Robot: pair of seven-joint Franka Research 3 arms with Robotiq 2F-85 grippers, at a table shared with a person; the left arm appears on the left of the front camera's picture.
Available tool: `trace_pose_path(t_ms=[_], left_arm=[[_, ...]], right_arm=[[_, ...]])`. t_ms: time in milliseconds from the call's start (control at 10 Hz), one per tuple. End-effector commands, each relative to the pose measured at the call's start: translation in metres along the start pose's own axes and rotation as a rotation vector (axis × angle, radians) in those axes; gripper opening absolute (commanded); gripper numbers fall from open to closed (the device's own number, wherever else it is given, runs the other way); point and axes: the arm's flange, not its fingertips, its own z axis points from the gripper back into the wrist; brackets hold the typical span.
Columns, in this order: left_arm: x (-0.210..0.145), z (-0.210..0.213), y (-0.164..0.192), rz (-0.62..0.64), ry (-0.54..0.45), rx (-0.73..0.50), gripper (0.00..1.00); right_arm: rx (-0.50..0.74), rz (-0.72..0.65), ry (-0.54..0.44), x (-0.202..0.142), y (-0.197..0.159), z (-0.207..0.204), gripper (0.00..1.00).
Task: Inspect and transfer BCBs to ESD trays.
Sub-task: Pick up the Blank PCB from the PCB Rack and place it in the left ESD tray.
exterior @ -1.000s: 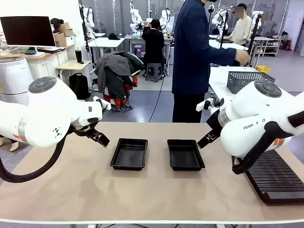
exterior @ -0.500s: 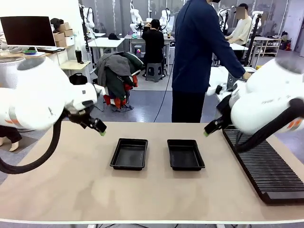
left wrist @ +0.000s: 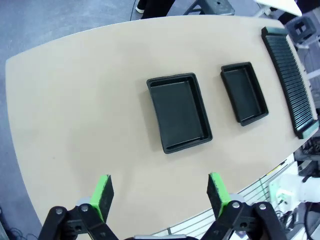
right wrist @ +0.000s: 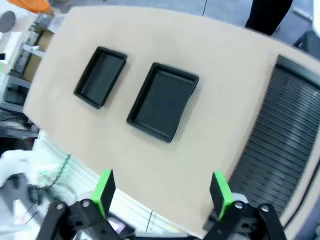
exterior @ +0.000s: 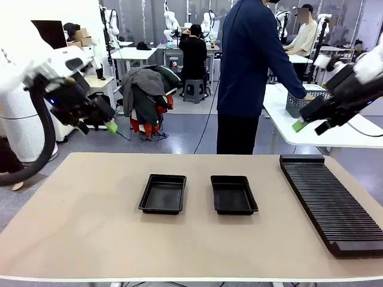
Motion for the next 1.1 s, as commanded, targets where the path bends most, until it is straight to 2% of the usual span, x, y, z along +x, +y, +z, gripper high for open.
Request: trace_pose_path(t_ms=[0,200,500,1000], left_arm=[[0.007,0.024,-0.005,0.109,0.01,-0.005,1.0],[0.013,0.049,-0.009,0.175,-0.013,-0.032,1.0],[0.017,0.072,-0.014,0.245,-0.01,-0.035,1.0],[0.016,0.092,-0.014,0.361,-0.003,-0.04,1.0]], right_arm=[[0.088,-0.094,0.048,0.004,-0.03,0.028,1.0],[0.128,-0.175,0.117,0.006,-0.055,0.052,1.0],[0.168,-0.278,0.148,0.013,-0.079,0.084,1.0],[0.174,-0.347,0.118,0.015,-0.099,0.127,1.0]])
